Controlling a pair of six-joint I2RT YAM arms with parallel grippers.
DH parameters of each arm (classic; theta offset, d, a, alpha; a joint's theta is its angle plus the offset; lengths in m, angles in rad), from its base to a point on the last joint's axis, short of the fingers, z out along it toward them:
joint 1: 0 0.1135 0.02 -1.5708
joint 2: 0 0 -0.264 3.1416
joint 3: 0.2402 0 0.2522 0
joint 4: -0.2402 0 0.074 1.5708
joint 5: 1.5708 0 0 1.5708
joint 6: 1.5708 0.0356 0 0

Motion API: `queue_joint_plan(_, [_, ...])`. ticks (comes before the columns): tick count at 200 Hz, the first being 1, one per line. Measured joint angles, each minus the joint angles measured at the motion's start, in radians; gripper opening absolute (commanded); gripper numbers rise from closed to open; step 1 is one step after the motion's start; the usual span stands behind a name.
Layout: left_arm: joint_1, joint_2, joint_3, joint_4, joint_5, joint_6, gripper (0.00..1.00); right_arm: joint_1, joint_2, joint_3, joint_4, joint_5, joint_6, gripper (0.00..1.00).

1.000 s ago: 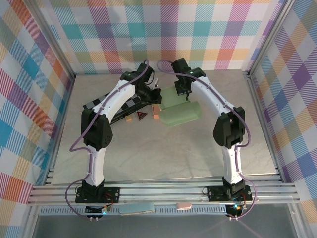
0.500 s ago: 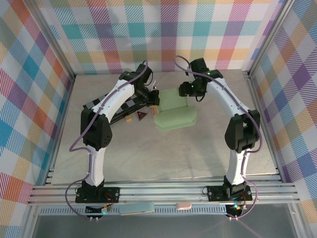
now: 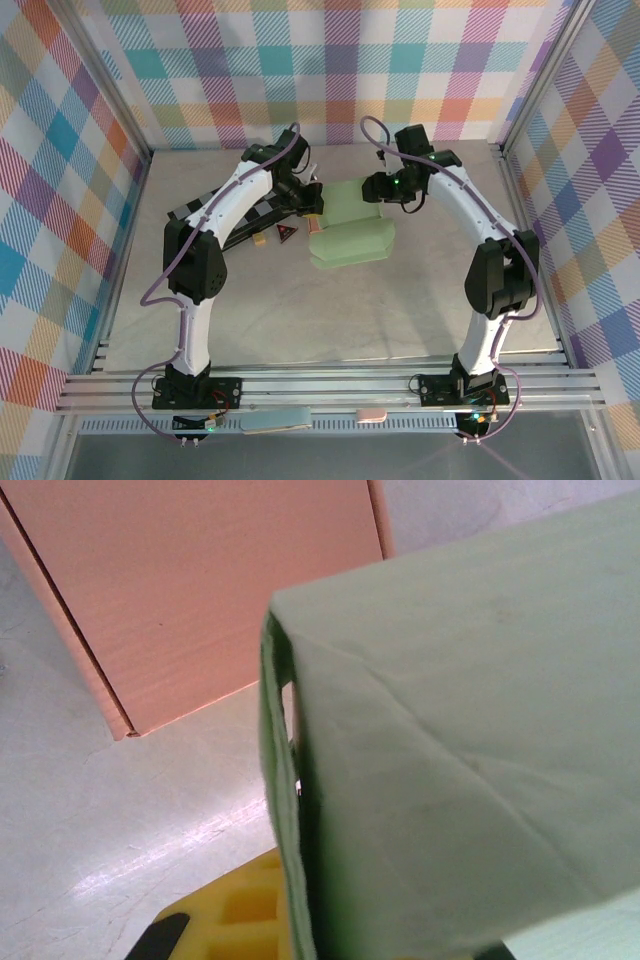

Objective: Fold the paper box

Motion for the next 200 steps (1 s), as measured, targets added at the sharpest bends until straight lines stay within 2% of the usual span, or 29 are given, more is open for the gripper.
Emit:
queue_joint_plan(34, [0.000, 0.000, 0.000, 0.000, 0.000, 0.000, 0.00, 0.000, -0.068, -0.039, 0.005, -0.016, -0.007, 0.52])
queue_joint_plan(59, [0.000, 0.000, 0.000, 0.000, 0.000, 0.000, 0.00, 0.000, -0.111, -0.081, 0.011, -0.024, -0.016, 0.41])
queue_joint_plan(138, [-0.001, 0.000, 0.000, 0.000, 0.000, 0.000, 0.00, 0.000, -0.143, -0.171, 0.031, -0.008, -0.014, 0.19])
queue_joint_plan(164, [-0.003, 0.000, 0.000, 0.000, 0.000, 0.000, 0.00, 0.009, -0.140, -0.171, 0.040, 0.032, -0.016, 0.13])
queue_joint_plan(182, [-0.003, 0.000, 0.000, -0.002, -0.004, 0.000, 0.00, 0.031, -0.121, -0.167, 0.044, 0.082, -0.026, 0.00])
queue_joint_plan(200, [-0.003, 0.000, 0.000, -0.005, -0.013, 0.000, 0.00, 0.062, -0.087, -0.143, 0.044, 0.163, -0.030, 0.00])
